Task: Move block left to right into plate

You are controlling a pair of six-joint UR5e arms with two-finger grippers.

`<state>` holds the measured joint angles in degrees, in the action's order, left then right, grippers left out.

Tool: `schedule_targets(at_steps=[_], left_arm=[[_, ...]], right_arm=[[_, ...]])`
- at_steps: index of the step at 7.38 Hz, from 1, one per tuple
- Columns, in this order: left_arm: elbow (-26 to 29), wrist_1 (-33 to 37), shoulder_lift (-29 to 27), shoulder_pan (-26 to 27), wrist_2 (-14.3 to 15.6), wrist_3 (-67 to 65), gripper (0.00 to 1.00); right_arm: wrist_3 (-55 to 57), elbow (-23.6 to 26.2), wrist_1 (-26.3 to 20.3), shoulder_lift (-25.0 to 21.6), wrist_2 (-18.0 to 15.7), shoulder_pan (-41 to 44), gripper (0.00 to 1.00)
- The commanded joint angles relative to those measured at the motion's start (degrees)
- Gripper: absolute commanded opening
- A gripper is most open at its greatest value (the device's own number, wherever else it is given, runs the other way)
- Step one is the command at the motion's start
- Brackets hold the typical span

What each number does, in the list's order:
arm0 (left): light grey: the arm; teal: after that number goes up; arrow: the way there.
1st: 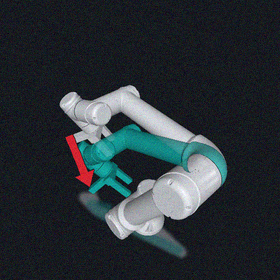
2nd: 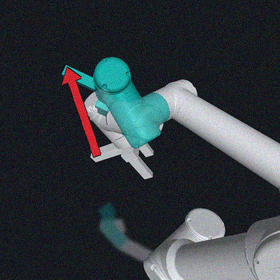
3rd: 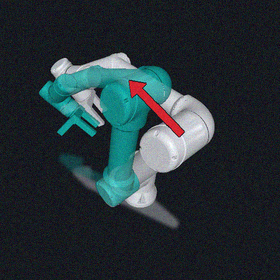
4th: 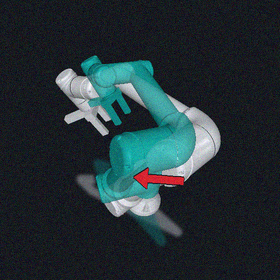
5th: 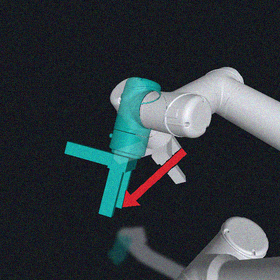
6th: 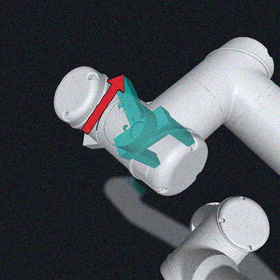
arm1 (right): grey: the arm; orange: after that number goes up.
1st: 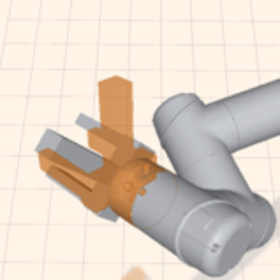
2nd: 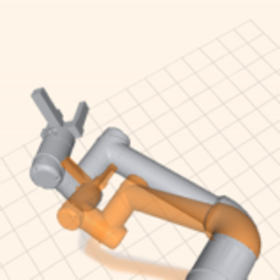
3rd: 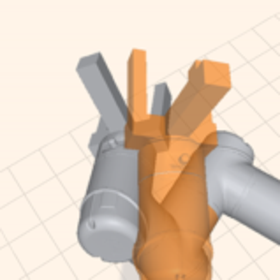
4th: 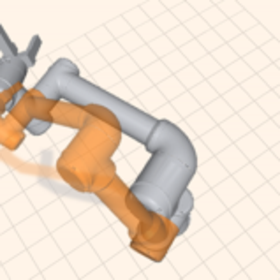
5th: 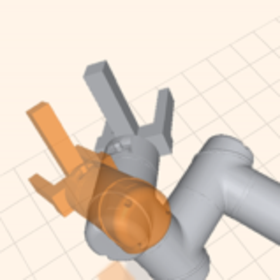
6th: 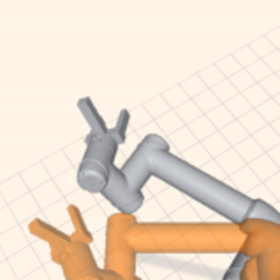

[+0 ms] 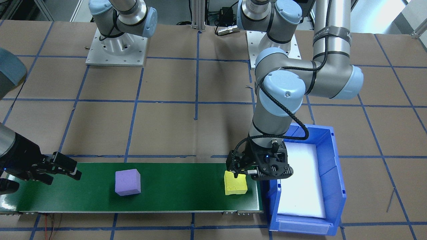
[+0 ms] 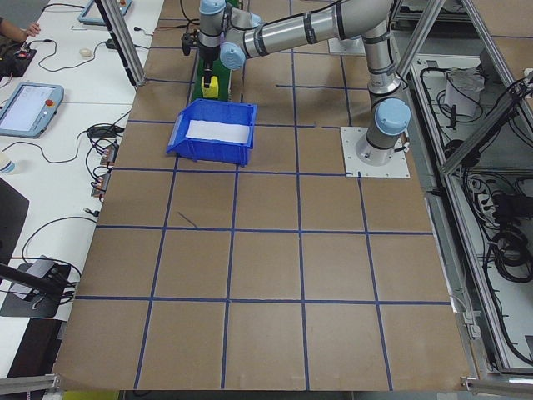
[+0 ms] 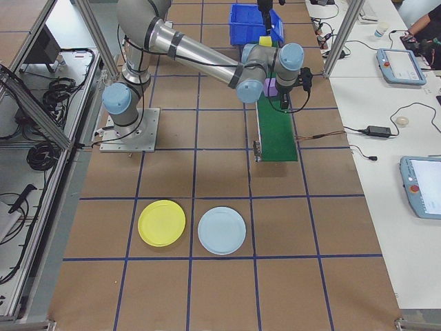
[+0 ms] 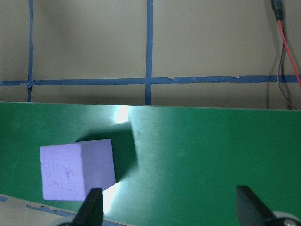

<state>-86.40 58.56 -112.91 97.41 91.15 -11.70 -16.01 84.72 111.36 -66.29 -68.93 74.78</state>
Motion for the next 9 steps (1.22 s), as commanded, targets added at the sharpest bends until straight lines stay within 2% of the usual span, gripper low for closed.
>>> schedule_targets(at_steps=[1,3,5,7,9], left_arm=[[-0.61,11.26,10.37,-1.95,0.78,5.77,1.0],[-0.52,24.52,19.17,-7.13,0.17,6.95,1.0],[-0.26,32.03,24.99,-7.59,0.25,6.96,1.0],[1.22,33.63,26.33,-7.59,-0.09,6.96,1.0],[-0.26,33.21,25.2,-7.24,0.08,8.26,1.0]], right_arm=[[5.61,0.62,3.84,0.28,-0.5,4.04,1.0],[5.82,2.72,5.97,0.55,-3.66,4.06,1.0],[5.9,2.82,5.98,0.72,-3.67,4.06,1.0],[5.64,3.69,5.98,0.98,-3.67,4.06,1.0],[5.38,4.22,6.06,1.16,-3.76,3.97,1.0]])
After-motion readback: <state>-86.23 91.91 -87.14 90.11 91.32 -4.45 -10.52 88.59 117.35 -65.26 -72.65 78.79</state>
